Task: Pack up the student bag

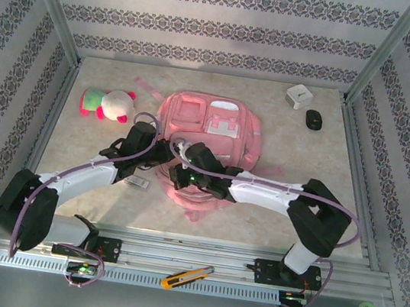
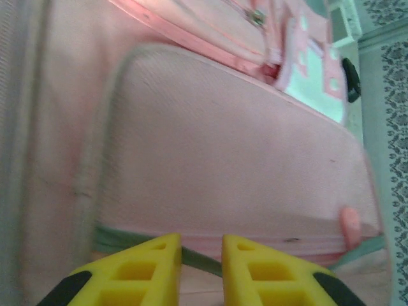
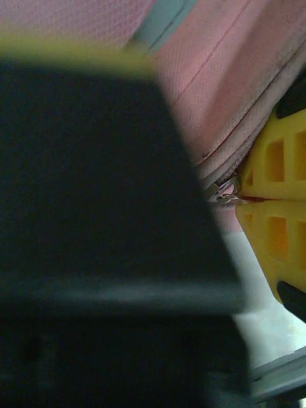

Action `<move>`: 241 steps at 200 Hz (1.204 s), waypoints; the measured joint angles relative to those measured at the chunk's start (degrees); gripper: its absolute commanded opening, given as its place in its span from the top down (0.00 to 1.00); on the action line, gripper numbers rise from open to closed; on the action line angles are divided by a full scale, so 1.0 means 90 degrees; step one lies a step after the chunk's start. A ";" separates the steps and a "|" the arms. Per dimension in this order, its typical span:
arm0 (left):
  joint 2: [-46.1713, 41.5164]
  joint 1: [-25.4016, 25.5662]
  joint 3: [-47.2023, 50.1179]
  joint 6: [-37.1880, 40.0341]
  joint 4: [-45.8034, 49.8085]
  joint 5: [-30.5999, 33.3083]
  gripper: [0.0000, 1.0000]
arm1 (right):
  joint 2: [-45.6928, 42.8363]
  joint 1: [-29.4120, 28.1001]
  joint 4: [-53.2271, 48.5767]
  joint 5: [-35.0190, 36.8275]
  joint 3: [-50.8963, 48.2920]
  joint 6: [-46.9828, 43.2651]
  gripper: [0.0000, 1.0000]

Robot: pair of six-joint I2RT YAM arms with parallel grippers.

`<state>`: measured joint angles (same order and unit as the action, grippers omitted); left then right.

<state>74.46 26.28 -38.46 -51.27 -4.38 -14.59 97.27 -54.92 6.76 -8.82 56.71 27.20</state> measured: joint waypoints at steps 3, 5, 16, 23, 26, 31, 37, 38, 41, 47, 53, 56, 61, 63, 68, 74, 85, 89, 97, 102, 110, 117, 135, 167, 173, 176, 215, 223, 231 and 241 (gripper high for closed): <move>-0.0027 0.0002 -0.0002 0.0032 0.0002 0.0002 0.68 | 0.0007 0.0000 0.0024 -0.0002 0.0019 0.0017 0.79; -0.0039 0.0002 0.0000 0.0027 0.0002 0.0002 0.67 | 0.0007 -0.0002 0.0039 -0.0005 0.0029 0.0002 0.77; -0.0155 -0.0002 -0.0002 0.0124 0.0012 0.0022 0.63 | -0.0056 -0.0012 0.0036 -0.0080 0.0046 -0.0034 0.67; -0.0260 -0.0005 -0.0002 0.0209 0.0041 0.0034 0.61 | -0.0136 -0.0024 0.0005 -0.0126 0.0046 -0.0117 0.62; -0.0306 -0.0005 -0.0002 0.0221 0.0056 0.0046 0.60 | -0.0177 -0.0034 -0.0019 -0.0151 0.0046 -0.0199 0.60; -0.0401 -0.0005 -0.0002 0.0325 0.0102 0.0051 0.59 | -0.0284 -0.0041 -0.0092 -0.0163 0.0046 -0.0236 0.57; -0.0510 -0.0005 -0.0002 0.0427 0.0165 0.0051 0.58 | -0.0457 -0.0044 -0.0221 -0.0177 0.0034 -0.0318 0.55; -0.0534 -0.0005 -0.0002 0.0449 0.0180 0.0051 0.58 | -0.0474 -0.0044 -0.0228 -0.0177 0.0032 -0.0345 0.55; -0.0590 -0.0005 -0.0002 0.0493 0.0216 0.0049 0.57 | -0.0580 -0.0051 -0.0296 -0.0206 0.0019 -0.0389 0.54; -0.0697 -0.0005 -0.0005 0.0605 0.0291 0.0046 0.56 | -0.0801 -0.0046 -0.0432 -0.0243 0.0002 -0.0512 0.52; -0.0814 -0.0005 -0.0005 0.0719 0.0384 0.0024 0.56 | -0.1044 -0.0034 -0.0571 -0.0270 -0.0012 -0.0617 0.51; -0.0877 -0.0005 -0.0005 0.0780 0.0437 0.0015 0.55 | -0.1209 -0.0017 -0.0658 -0.0301 -0.0022 -0.0687 0.50; -0.0967 -0.0005 -0.0005 0.0865 0.0517 -0.0002 0.55 | -0.1428 0.0010 -0.0755 -0.0369 -0.0034 -0.0809 0.50; -0.1015 -0.0005 -0.0002 0.0920 0.0563 -0.0015 0.55 | -0.1501 0.0027 -0.0787 -0.0386 -0.0039 -0.0838 0.50; -0.1105 -0.0005 -0.0002 0.1010 0.0644 -0.0036 0.54 | -0.1751 0.0085 -0.0879 -0.0483 -0.0061 -0.0969 0.49; -0.1231 0.0002 -0.0002 0.1151 0.0760 -0.0049 0.54 | -0.1989 0.0165 -0.0967 -0.0578 -0.0095 -0.1090 0.49; -0.1452 0.0034 0.0017 0.1377 0.0957 -0.0041 0.54 | -0.2421 0.0389 -0.1120 -0.0702 -0.0168 -0.1379 0.49; -0.1532 0.0044 0.0032 0.1457 0.1025 -0.0044 0.53 | -0.2557 0.0483 -0.1185 -0.0736 -0.0197 -0.1496 0.49; -0.1700 0.0080 0.0075 0.1627 0.1171 -0.0034 0.54 | -0.2747 0.0656 -0.1336 -0.0746 -0.0231 -0.1790 0.49; -0.1802 0.0090 0.0114 0.1729 0.1253 -0.0024 0.54 | -0.2817 0.0738 -0.1438 -0.0741 -0.0243 -0.1982 0.49; -0.1943 0.0117 0.0175 0.1894 0.1404 -0.0005 0.54 | -0.2856 0.0855 -0.1610 -0.0687 -0.0248 -0.2380 0.49; -0.2042 0.0124 0.0233 0.2033 0.1523 0.0005 0.54 | -0.2834 0.0911 -0.1787 -0.0612 -0.0248 -0.2747 0.48; -0.2157 0.0126 0.0384 0.2363 0.1783 0.0034 0.54 | -0.2567 0.0916 -0.2266 -0.0425 -0.0206 -0.3660 0.48; -0.2072 0.0163 0.0639 0.2820 0.2016 0.0085 0.55 | -0.1705 0.0906 -0.2790 -0.0007 0.0056 -0.4954 0.46; -0.2016 0.0170 0.0668 0.2875 0.2016 0.0078 0.55 | -0.1564 0.0906 -0.2832 0.0066 0.0097 -0.5146 0.45; -0.1989 0.0172 0.0675 0.2897 0.2016 0.0073 0.55 | -0.1506 0.0906 -0.2851 0.0092 0.0114 -0.5234 0.45; -0.1409 0.0238 0.0702 0.3118 0.1795 0.0022 0.58 | -0.1027 0.0865 -0.2861 0.0483 0.0367 -0.5999 0.46; -0.1309 0.0243 0.0712 0.3152 0.1717 0.0002 0.59 | -0.0969 0.0865 -0.2820 0.0573 0.0384 -0.6091 0.47; -0.1207 0.0253 0.0714 0.3174 0.1654 -0.0002 0.62 | -0.0920 0.0865 -0.2771 0.0651 0.0391 -0.6195 0.53; -0.1083 0.0253 0.0714 0.3211 0.1591 0.0005 0.68 | -0.0869 0.0865 -0.2720 0.0758 0.0391 -0.6258 0.63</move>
<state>64.71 28.56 -32.03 -22.37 9.93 -14.55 89.45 -47.13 -17.72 -2.00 60.23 -29.12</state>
